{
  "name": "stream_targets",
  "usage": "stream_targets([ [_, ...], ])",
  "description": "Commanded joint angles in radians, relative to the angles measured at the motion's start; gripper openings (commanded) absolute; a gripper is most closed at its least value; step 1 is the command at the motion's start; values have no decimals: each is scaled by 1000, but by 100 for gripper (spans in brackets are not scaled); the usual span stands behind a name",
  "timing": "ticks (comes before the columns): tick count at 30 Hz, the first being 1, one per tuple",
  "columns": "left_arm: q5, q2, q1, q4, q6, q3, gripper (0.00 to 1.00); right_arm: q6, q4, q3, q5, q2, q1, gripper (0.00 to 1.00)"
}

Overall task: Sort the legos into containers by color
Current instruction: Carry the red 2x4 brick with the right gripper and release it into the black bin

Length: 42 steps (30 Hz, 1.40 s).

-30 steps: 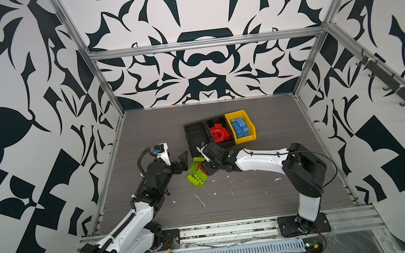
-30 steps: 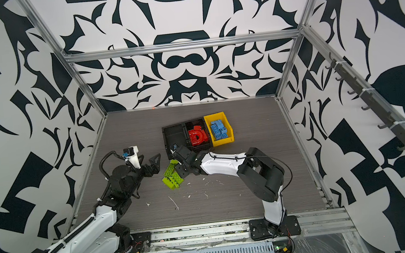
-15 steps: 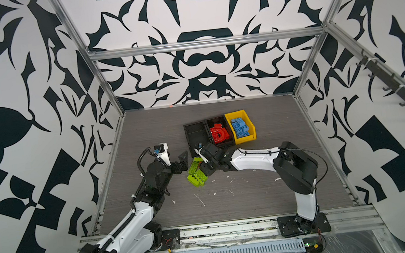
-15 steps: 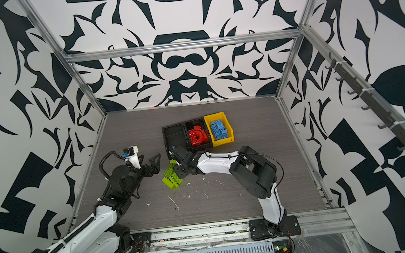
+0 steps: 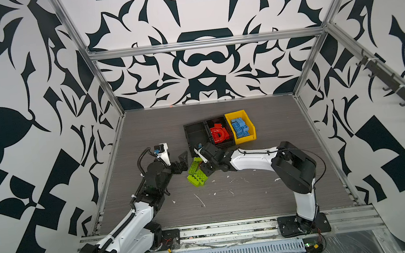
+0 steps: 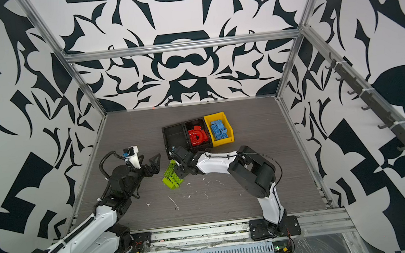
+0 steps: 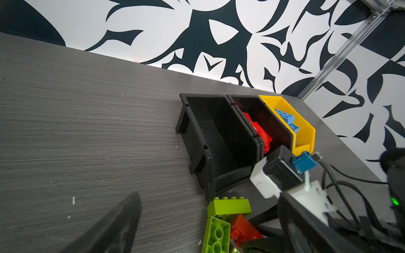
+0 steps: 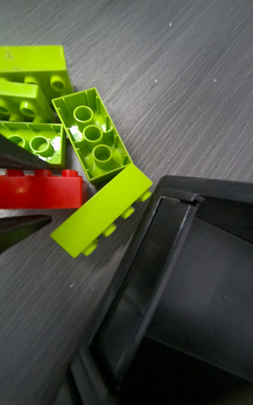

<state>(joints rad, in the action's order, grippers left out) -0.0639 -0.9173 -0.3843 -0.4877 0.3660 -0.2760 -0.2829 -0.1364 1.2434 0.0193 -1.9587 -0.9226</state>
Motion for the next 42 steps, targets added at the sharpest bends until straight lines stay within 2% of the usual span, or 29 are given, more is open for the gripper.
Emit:
stream_targets([
  [1,-2,9,4,2,-7,5,100,3,19,-1,8,46,4,35],
  [10,-4,11,4,5,-8,5,100,3,27,-35,16,88,4,30],
  [18,2,9,4,16,-4,1,100,-13,42,-119,-1,240,17,23],
  [23,1,9,4,16,-3,0,100,-11,20,-143,-30,348,65,22],
  [27,1,5,4,14,-3,1,100,-4,8,-120,-87,389,148,22],
  [33,1,-1,4,2,-7,5,100,36,-8,-34,-121,352,295,22],
  [37,3,-9,4,2,-7,3,100,43,2,50,-157,266,385,21],
  [42,-8,-2,4,5,-7,3,100,63,-9,179,-161,143,435,21],
])
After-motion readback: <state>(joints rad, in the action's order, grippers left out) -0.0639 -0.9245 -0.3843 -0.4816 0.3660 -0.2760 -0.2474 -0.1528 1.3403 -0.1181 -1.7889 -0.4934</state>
